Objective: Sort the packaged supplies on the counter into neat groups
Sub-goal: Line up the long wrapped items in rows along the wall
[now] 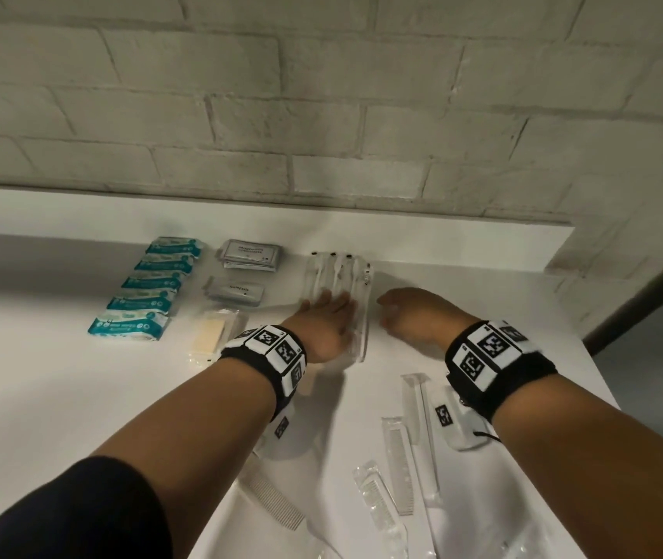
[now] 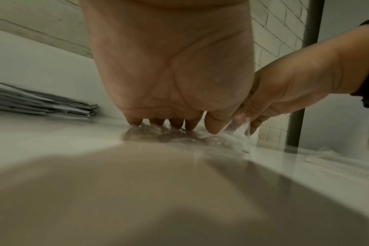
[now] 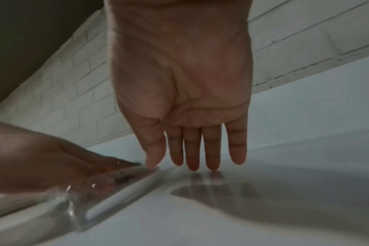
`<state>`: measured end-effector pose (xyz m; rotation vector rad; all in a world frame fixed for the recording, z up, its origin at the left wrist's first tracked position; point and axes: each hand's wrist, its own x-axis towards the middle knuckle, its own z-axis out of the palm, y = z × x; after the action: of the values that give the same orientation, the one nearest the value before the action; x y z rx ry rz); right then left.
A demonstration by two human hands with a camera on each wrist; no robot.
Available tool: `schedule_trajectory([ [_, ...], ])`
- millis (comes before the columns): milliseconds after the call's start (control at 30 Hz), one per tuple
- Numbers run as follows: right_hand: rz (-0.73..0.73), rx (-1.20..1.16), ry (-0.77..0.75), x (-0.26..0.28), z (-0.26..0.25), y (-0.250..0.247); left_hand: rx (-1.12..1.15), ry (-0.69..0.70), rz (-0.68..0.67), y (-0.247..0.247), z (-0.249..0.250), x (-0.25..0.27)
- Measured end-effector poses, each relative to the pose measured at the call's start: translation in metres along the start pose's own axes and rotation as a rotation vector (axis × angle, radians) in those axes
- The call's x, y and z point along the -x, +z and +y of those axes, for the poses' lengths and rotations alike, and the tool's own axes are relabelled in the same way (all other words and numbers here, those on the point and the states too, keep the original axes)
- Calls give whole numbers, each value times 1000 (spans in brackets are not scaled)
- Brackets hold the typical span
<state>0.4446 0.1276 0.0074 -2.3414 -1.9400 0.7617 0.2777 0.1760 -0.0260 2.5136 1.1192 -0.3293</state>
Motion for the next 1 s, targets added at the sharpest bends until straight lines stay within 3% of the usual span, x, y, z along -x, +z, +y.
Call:
schedule_trajectory([
  [167,-54,-36,-117,-4,-6,10,12,4,14,-1,1,2],
  [267,-60,-40,-86,-12,-10,14,18,4,20,0,0,2],
  [400,43,-107,-24,-17,-9,13,17,2,9,1,-2,0],
  [567,75,174,-260,-6,-2,9,27,13,10,2,-3,-1],
  [667,41,339,-160,-4,8,6,25,10,6,2,-4,-3],
  [767,-21,320,-56,-2,15,5,18,4,8,3,-4,-4],
  [1000,-122,275,-57,-33,2,17,46,5,27,4,-1,-4],
])
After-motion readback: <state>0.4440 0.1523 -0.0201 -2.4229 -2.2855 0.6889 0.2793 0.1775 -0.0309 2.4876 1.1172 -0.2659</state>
